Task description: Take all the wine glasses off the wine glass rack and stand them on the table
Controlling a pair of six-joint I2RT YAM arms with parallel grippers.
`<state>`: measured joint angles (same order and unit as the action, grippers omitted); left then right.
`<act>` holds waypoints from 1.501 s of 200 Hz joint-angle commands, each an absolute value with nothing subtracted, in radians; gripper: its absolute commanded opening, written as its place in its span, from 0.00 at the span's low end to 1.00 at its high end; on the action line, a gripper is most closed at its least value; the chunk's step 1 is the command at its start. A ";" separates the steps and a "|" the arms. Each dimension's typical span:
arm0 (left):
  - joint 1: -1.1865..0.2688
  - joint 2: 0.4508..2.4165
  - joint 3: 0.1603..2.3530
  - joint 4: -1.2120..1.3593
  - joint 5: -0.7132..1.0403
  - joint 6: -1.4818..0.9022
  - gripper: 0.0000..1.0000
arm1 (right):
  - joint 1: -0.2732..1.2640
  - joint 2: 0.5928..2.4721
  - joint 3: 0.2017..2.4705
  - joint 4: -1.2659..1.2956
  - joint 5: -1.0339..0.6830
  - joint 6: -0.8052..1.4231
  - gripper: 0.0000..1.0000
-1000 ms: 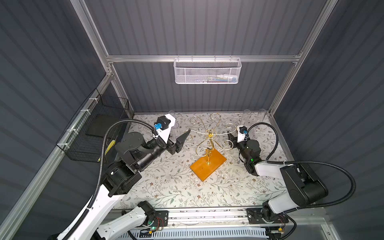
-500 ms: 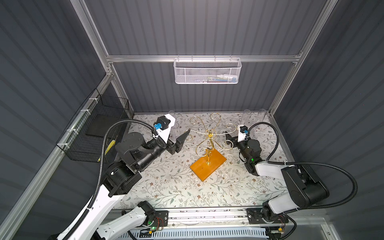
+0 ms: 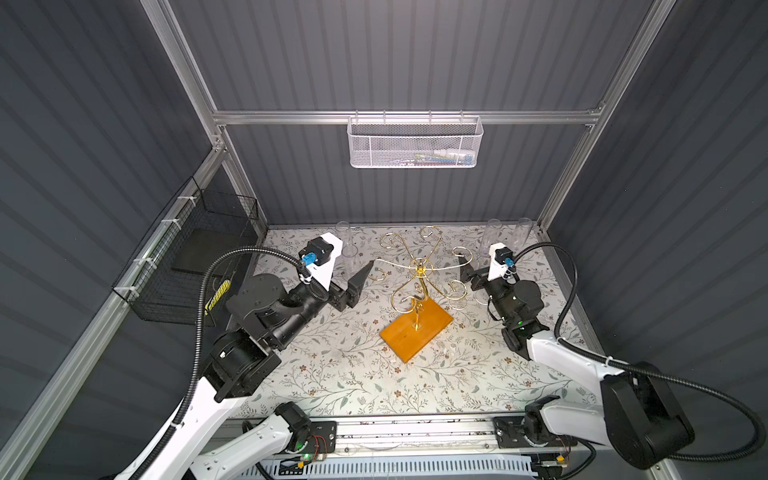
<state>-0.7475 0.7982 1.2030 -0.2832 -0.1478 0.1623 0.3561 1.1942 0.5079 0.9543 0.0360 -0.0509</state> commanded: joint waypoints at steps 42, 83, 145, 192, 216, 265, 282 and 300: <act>-0.750 0.615 0.819 -0.083 -0.651 0.077 0.86 | 0.294 0.830 0.388 0.643 0.149 -0.116 0.99; -0.742 0.608 0.531 0.010 -0.838 0.016 0.90 | 0.145 0.662 0.216 0.518 0.186 -0.036 0.99; -0.399 0.889 0.206 0.490 -0.738 -0.115 1.00 | -0.072 0.949 0.150 0.697 0.060 0.085 0.99; -0.274 1.392 0.280 0.873 -0.664 -0.033 1.00 | -0.101 1.307 0.342 0.800 -0.011 0.099 0.99; -0.213 1.555 0.338 1.019 -0.566 0.024 1.00 | -0.107 1.478 0.280 1.083 -0.056 0.097 0.99; -0.106 1.715 0.443 0.966 -0.301 0.009 1.00 | -0.098 1.464 0.300 1.030 -0.015 0.098 0.99; -0.092 1.709 0.480 0.874 -0.256 0.004 1.00 | -0.098 1.440 0.314 0.961 -0.011 0.097 0.99; -0.086 1.713 0.477 0.895 -0.250 0.003 1.00 | -0.097 1.460 0.296 1.033 -0.015 0.095 0.99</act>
<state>-0.0963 1.7119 0.4564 0.9237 -0.3275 -0.0078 -0.1020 1.4506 0.2901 0.9775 -0.0219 0.0937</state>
